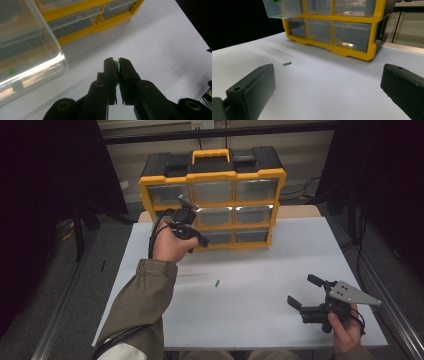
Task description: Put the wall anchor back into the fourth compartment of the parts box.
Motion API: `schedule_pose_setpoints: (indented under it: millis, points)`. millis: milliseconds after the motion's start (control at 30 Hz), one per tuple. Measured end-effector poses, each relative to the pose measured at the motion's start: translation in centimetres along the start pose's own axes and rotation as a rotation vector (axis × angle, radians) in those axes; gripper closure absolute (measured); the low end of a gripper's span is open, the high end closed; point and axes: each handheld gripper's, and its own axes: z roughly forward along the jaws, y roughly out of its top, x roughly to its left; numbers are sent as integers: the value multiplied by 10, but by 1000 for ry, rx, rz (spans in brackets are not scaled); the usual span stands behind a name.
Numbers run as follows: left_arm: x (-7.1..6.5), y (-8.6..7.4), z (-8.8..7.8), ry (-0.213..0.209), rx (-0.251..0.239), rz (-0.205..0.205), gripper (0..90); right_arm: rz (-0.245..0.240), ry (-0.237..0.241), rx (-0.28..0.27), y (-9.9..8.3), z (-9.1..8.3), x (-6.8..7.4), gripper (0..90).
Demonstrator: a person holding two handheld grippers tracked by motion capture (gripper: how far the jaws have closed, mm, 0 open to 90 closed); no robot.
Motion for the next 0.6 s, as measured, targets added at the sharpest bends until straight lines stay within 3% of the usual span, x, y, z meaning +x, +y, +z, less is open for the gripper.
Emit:
schedule_pose_setpoints:
  millis: [600]
  points:
    - [5, 10, -17, 9, -30, -19, 851, -4, -2, 1, 0, 0, 0, 0]
